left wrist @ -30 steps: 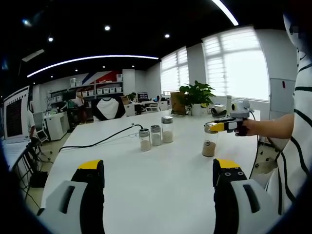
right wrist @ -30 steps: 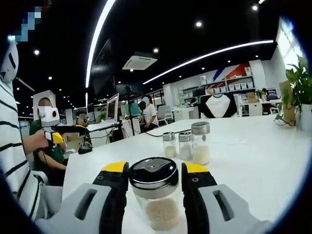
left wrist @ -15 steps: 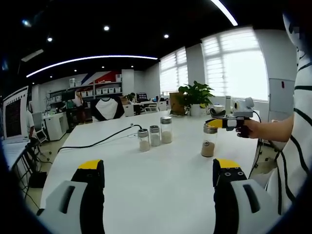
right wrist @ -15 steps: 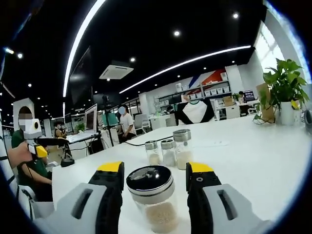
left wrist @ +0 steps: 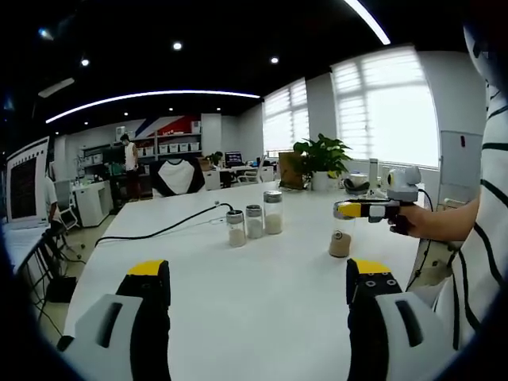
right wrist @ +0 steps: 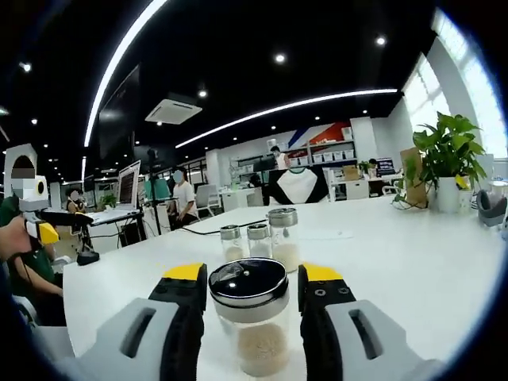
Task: Rotate the seasoning bottle until the label or dispensing opening points toward the visible target arrow and the bottle remains upright within the marked orientation range
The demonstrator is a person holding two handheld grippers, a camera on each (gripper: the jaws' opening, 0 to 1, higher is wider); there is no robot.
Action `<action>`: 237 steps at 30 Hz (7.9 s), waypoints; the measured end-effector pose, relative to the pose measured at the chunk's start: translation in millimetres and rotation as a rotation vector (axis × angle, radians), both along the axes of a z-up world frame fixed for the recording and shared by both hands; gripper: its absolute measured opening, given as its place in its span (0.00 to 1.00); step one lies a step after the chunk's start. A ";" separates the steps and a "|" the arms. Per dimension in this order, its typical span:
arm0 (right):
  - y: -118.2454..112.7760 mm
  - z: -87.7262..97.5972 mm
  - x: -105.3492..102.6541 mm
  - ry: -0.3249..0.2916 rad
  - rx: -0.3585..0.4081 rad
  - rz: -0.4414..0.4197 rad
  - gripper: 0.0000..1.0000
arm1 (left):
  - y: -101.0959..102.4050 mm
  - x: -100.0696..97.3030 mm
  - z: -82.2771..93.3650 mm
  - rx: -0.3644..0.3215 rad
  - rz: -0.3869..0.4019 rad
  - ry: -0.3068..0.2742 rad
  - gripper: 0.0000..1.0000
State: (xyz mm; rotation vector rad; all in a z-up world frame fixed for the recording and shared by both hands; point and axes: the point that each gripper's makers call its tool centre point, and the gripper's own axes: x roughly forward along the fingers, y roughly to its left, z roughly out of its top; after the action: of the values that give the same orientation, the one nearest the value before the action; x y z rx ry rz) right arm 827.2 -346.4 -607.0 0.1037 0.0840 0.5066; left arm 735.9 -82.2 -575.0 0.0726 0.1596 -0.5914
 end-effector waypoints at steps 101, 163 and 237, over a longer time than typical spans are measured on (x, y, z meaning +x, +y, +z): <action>1.6 -5.9 2.7 0.021 -0.060 0.118 0.39 | 4.7 -1.3 -9.8 -0.016 -0.011 0.019 0.97; -3.2 9.8 -2.3 0.012 0.045 0.014 0.54 | -14.1 17.2 14.2 -0.179 -0.040 -0.001 0.93; 2.6 -1.0 3.3 0.017 -0.120 0.044 0.38 | -12.0 9.3 11.7 -0.157 -0.039 0.007 0.91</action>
State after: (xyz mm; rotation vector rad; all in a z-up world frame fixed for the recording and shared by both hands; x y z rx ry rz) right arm 830.5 -343.9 -608.0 -0.0117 0.1330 0.5436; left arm 745.1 -94.2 -563.3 -0.0788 0.1185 -0.6414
